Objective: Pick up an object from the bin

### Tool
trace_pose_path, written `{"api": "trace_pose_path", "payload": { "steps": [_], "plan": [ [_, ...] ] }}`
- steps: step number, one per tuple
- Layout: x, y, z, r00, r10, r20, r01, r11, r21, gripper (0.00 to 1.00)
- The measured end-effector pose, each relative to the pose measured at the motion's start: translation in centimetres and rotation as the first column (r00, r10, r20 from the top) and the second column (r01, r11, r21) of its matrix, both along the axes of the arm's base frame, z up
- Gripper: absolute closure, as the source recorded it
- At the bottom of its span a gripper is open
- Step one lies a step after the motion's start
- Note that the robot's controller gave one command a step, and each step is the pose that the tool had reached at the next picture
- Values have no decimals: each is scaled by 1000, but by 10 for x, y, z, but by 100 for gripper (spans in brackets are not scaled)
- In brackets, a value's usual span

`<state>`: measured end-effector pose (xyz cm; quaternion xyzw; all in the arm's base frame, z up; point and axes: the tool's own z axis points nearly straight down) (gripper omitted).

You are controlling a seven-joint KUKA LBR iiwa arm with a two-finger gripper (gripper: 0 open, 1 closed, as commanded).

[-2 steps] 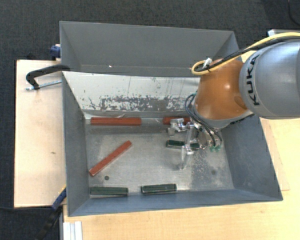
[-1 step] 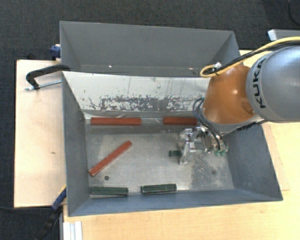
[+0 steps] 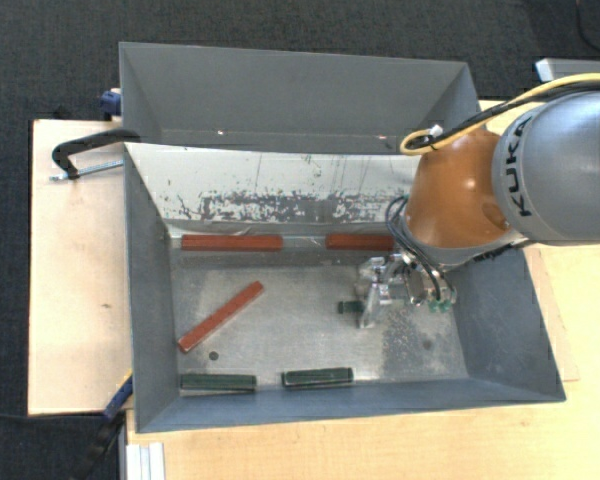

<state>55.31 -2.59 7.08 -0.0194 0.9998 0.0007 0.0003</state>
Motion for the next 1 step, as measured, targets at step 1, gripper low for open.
{"api": "trace_pose_path", "payload": {
  "steps": [1],
  "plan": [
    [-53,5,150,997,78,6,-78,997,-1,100]
  ]
}}
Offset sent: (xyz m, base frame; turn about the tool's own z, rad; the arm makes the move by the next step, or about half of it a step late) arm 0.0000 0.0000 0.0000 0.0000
